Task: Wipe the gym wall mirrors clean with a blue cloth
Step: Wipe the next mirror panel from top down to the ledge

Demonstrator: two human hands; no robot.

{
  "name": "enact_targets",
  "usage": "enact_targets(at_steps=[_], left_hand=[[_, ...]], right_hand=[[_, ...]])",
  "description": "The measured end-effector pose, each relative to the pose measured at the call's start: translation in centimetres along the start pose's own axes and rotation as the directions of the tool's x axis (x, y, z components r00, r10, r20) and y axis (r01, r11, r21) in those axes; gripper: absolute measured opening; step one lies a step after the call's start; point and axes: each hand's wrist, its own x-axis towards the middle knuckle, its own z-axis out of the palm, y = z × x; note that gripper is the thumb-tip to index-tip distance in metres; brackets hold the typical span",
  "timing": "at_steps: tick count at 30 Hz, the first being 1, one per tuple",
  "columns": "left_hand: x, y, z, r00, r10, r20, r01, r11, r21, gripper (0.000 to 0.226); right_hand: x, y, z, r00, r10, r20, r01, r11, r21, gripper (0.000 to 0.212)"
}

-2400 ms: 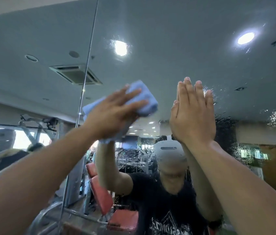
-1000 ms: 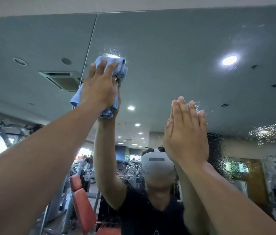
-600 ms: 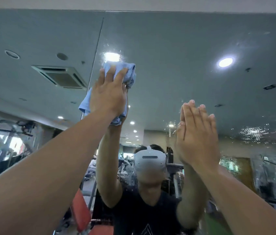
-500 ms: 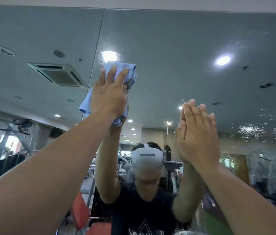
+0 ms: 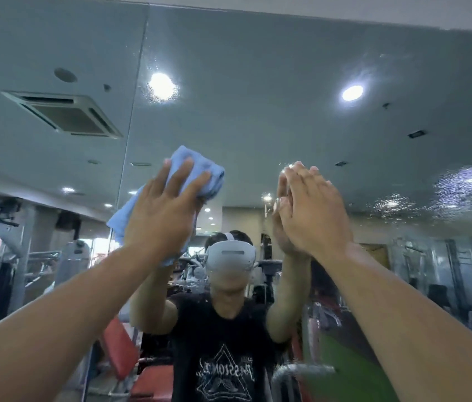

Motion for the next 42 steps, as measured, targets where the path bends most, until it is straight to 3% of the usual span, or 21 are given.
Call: enact_targets(at_steps=[3,5,7,9,12,15,19,24,26,29,32,35,37,38,40,42], left_hand=[[-1.2,-1.4,-0.4,0.976,0.214,0.035,-0.215,0.977,0.008,0.053],[0.2,-1.8,-0.7,0.98,0.197,-0.025,-0.197,0.98,0.023,0.055],[3.2,-1.8,-0.6,0.994,-0.05,-0.102,0.047,0.999,-0.025,0.051],[6.8,-1.5,-0.1,0.944,-0.322,-0.065,0.32,0.946,-0.049,0.05],[11.8,0.7,0.4,0.903,-0.423,-0.07,0.423,0.906,-0.026,0.057],[16.0,5.2,1.6,0.935,-0.351,-0.052,0.352,0.936,0.01,0.055],[17.7,12.9,4.0,0.993,-0.108,-0.056,0.109,0.994,0.031,0.053],[10.1,14.5,5.7,0.983,0.168,0.068,-0.173,0.983,0.064,0.061],[5.3,13.6,4.3,0.982,0.187,0.032,-0.188,0.982,0.031,0.057],[1.4,9.4,1.8,0.99,0.131,-0.044,-0.13,0.991,0.025,0.055],[3.9,4.7,1.7,0.99,-0.129,-0.057,0.132,0.99,0.044,0.053],[9.9,5.4,1.8,0.9,-0.419,-0.122,0.411,0.908,-0.087,0.052],[13.1,8.9,2.1,0.862,-0.497,-0.095,0.488,0.867,-0.105,0.051],[13.8,10.9,2.5,0.887,-0.455,-0.083,0.451,0.89,-0.063,0.051],[13.5,14.2,3.7,0.968,-0.246,-0.052,0.248,0.969,0.02,0.056],[11.1,16.2,4.9,0.997,-0.064,0.038,0.061,0.995,0.076,0.063]], right_hand=[[-0.3,2.0,-1.1,1.0,-0.014,0.018,0.014,0.999,-0.037,0.058],[-0.3,4.0,-1.6,0.999,-0.014,0.029,0.016,0.998,-0.06,0.058],[-0.3,6.2,-2.0,0.999,-0.011,0.046,0.015,0.997,-0.074,0.057],[-0.6,8.5,-2.2,0.999,-0.003,0.037,0.006,0.997,-0.077,0.056],[-1.5,11.9,-1.5,1.0,0.012,-0.002,-0.012,0.999,-0.048,0.06],[-2.6,13.3,0.9,1.0,-0.009,-0.023,0.009,1.0,-0.014,0.062],[-2.7,13.2,2.7,0.996,0.029,-0.089,-0.025,0.999,0.046,0.061],[-2.8,13.4,2.7,0.996,0.021,-0.091,-0.015,0.997,0.069,0.063],[-3.0,13.4,2.5,0.997,0.021,-0.07,-0.015,0.997,0.08,0.064],[-2.9,13.2,2.4,0.999,0.023,-0.046,-0.018,0.996,0.092,0.065],[-3.0,13.0,2.6,0.998,0.025,-0.058,-0.021,0.997,0.068,0.064],[-2.9,12.8,3.1,0.996,0.037,-0.079,-0.032,0.998,0.054,0.063],[-3.0,12.9,3.2,0.996,0.036,-0.082,-0.032,0.998,0.061,0.063],[-3.0,13.0,3.2,0.996,0.034,-0.08,-0.029,0.997,0.067,0.062],[-3.0,13.2,3.2,0.997,0.025,-0.079,-0.018,0.997,0.079,0.062],[-3.1,13.3,3.2,0.996,0.024,-0.09,-0.016,0.996,0.09,0.062]])
